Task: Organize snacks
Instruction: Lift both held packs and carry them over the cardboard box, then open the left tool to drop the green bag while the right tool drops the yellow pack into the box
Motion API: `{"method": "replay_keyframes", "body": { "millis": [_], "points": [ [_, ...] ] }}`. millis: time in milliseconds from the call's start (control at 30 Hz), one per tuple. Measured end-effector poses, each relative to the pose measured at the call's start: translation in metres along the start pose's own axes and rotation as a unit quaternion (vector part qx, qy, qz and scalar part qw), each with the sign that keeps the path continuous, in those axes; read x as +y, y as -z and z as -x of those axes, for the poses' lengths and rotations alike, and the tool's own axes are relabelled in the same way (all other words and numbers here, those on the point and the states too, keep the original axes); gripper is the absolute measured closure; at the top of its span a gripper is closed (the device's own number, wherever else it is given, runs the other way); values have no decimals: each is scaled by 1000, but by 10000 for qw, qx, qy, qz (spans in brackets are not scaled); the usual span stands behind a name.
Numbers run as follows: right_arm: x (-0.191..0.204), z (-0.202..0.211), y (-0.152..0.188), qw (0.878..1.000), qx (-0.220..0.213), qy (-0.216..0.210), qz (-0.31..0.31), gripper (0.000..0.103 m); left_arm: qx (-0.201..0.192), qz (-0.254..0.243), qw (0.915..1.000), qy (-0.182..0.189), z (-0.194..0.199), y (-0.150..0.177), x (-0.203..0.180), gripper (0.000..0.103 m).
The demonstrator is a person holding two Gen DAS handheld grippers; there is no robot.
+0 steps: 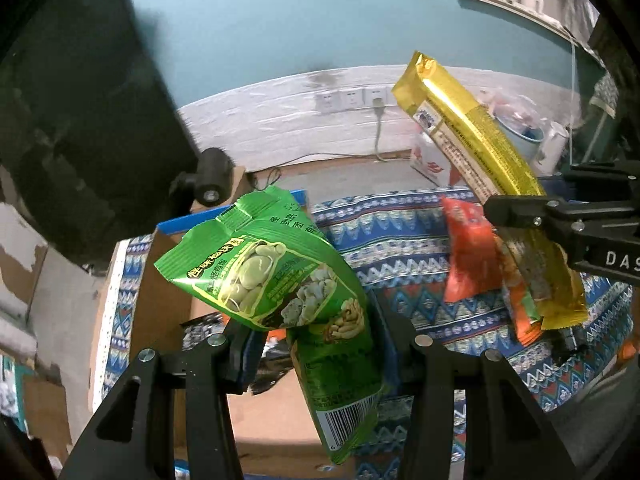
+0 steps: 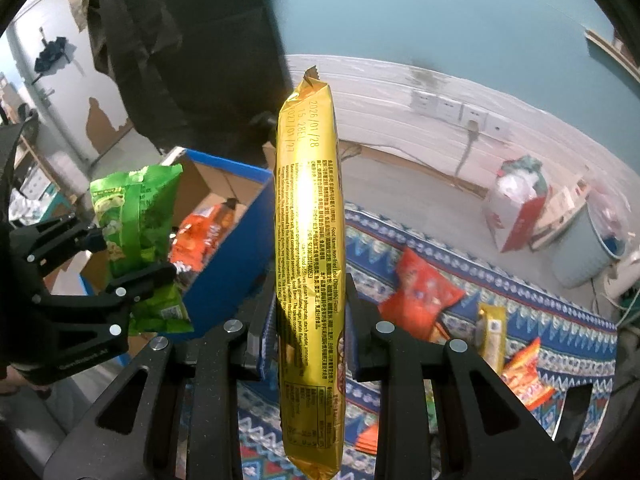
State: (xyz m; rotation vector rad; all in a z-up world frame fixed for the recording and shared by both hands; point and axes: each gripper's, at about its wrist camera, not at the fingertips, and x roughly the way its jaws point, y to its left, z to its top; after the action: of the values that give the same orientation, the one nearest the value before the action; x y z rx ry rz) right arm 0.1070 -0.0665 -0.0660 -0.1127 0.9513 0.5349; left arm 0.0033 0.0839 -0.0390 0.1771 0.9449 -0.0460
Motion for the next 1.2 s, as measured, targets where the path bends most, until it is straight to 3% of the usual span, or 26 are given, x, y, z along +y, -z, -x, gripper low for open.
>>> {"method": "replay_keyframes", "body": {
  "millis": [700,1000,1100,1167,1200],
  "points": [
    [83,-57,-51,9981,147,-555,223,77,340,820,9953,-385,-17,32,99,53],
    [121,-81,-64,9957,278,-839,286,77,539,910,9926,-599,-24,43,121,52],
    [132,-90,-66,9949,337,-901,305,77,674,909,9913,-668,-28,45,127,50],
    [139,-96,-65,9945,394,-921,320,77,760,894,9897,-814,-31,46,129,34],
    [142,-100,-65,9943,423,-923,336,77,779,878,9890,-904,-31,47,131,31]
  ]
}}
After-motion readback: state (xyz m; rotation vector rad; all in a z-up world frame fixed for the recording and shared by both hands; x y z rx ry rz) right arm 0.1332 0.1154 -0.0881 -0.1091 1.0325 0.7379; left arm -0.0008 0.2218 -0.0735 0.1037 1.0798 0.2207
